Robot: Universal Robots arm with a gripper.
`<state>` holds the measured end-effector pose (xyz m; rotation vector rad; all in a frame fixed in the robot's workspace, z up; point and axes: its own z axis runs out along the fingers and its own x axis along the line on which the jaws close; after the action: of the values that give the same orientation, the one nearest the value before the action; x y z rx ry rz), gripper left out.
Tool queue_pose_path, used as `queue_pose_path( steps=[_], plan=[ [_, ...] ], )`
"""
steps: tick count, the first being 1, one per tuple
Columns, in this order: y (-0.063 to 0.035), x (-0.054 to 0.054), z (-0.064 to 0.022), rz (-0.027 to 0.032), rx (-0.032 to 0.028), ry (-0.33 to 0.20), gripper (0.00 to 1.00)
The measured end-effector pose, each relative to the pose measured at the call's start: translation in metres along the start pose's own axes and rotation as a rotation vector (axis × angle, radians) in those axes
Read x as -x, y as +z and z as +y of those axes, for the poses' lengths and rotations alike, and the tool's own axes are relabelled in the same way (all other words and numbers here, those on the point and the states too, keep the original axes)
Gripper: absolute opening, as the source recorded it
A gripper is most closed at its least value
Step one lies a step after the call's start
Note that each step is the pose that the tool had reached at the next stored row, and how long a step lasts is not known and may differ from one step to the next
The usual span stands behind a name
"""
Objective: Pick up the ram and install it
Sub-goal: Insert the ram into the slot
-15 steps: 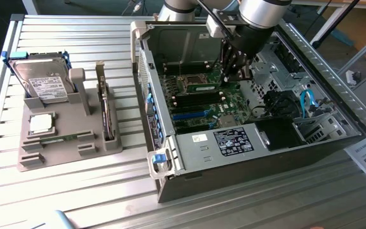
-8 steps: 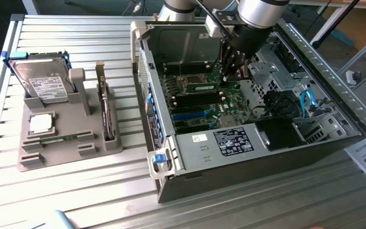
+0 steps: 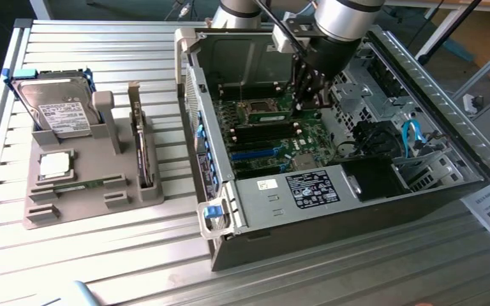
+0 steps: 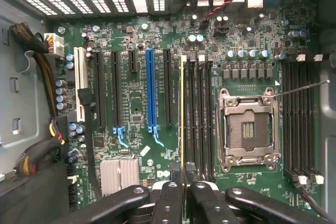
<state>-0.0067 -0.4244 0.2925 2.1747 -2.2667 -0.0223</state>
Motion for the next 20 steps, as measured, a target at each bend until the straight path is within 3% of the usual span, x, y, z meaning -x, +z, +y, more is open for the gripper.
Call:
queue_pose_path(
  steps=[20],
  plan=[
    [0.0213, 0.009, 0.0007, 0.0002, 0.0001, 0.000, 0.12]
  ],
)
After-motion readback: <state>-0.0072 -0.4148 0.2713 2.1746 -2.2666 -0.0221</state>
